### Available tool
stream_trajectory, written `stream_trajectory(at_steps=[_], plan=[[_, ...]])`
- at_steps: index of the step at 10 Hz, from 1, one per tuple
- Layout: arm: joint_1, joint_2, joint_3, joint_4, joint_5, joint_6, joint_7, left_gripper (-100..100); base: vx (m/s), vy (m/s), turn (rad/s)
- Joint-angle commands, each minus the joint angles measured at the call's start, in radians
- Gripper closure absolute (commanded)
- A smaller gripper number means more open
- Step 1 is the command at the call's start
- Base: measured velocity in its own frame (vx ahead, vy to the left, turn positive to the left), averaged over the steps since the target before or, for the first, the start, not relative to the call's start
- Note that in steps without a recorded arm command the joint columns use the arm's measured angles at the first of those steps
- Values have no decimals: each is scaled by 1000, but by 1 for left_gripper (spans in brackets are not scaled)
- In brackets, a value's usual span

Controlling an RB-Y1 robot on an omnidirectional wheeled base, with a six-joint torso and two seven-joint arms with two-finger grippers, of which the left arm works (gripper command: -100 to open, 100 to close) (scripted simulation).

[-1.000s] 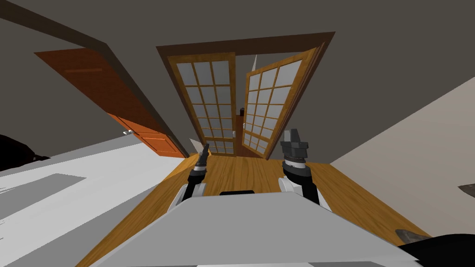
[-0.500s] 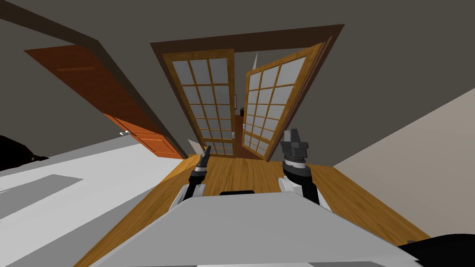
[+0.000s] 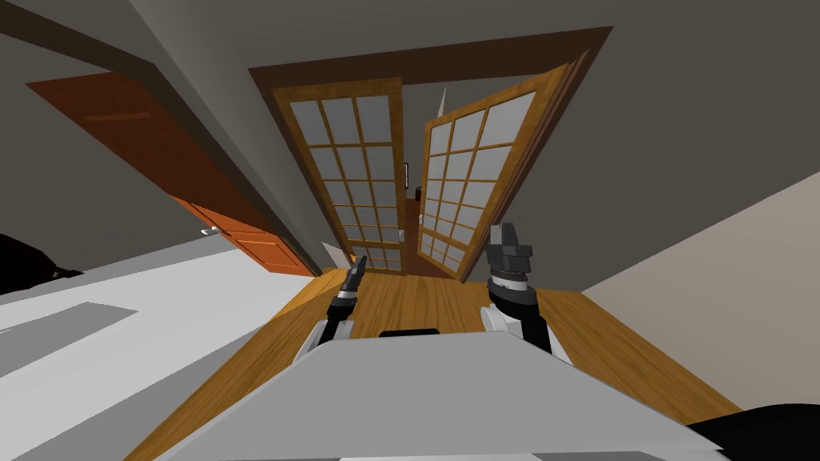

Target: Push the door open

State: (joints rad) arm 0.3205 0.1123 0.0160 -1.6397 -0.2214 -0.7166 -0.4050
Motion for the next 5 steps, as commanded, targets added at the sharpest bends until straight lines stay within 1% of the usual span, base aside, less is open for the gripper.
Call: stream_trajectory(at_steps=[1, 5], plan=[[-10, 2, 4, 34, -9, -10, -31, -100, 102, -38, 16], [-30, 11, 16, 113, -31, -31, -101, -100, 103, -45, 16]])
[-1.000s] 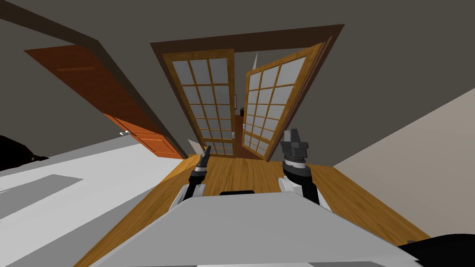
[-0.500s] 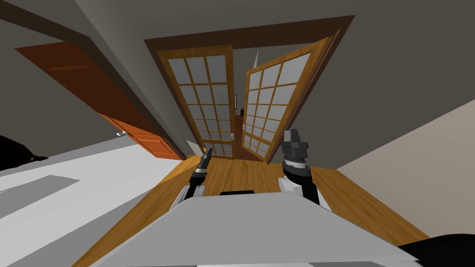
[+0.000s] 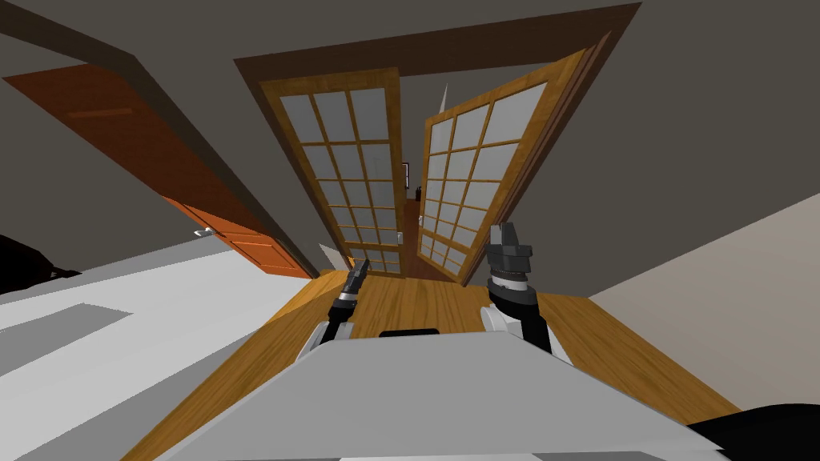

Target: Push the door open

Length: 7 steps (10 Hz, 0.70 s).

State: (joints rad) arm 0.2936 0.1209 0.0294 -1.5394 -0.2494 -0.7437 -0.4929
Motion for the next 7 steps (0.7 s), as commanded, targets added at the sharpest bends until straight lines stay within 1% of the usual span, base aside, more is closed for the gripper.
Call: stream_trajectory(at_steps=[1, 7], plan=[[-8, 4, 5, 33, -9, -9, -30, -100, 93, -57, 13], [-39, 14, 22, 150, -41, -40, -133, -100, 93, -52, 16]])
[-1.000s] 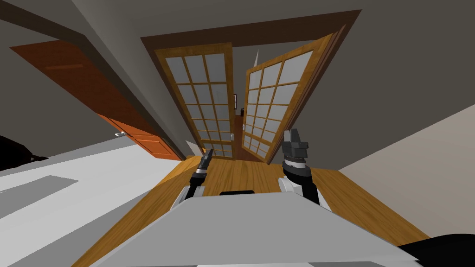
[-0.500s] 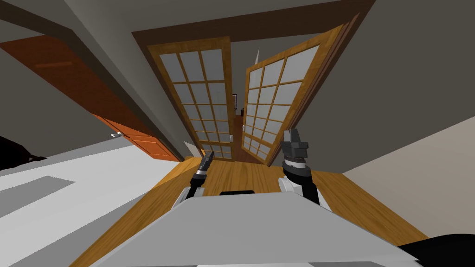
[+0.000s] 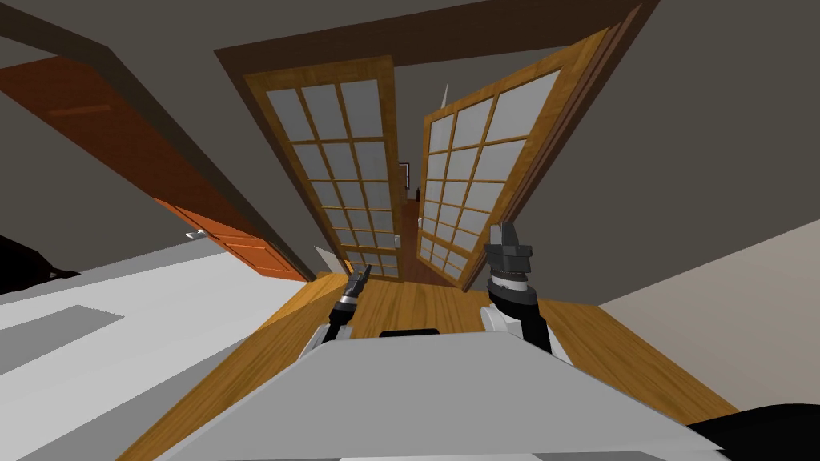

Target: Push the door open

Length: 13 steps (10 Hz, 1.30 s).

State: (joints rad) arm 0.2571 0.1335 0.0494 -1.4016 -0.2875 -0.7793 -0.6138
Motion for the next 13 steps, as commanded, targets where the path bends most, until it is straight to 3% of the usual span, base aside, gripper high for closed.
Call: stream_trajectory(at_steps=[1, 8, 13], plan=[[-8, 2, 5, 32, -9, -10, -29, -100, 112, -31, 17], [-42, 11, 23, 163, -45, -45, -144, -100, 94, -50, 15], [-73, 17, 41, 283, -78, -77, -249, -100, 126, -59, 20]])
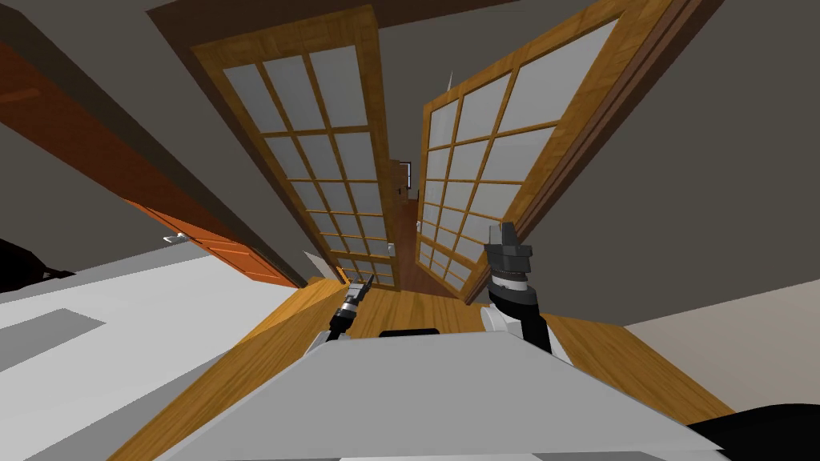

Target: Push the door open

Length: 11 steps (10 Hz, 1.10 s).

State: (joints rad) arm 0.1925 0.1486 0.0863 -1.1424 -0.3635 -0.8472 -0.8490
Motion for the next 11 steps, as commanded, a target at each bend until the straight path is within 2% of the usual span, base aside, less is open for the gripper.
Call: stream_trajectory(at_steps=[1, 4, 11], plan=[[-13, 3, 6, 40, -7, -13, -28, -100, 116, -48, 9], [-25, 5, 13, 86, -20, -25, -69, -100, 90, -49, 12], [-63, 10, 34, 234, -61, -64, -198, -100, 138, -59, 16]])
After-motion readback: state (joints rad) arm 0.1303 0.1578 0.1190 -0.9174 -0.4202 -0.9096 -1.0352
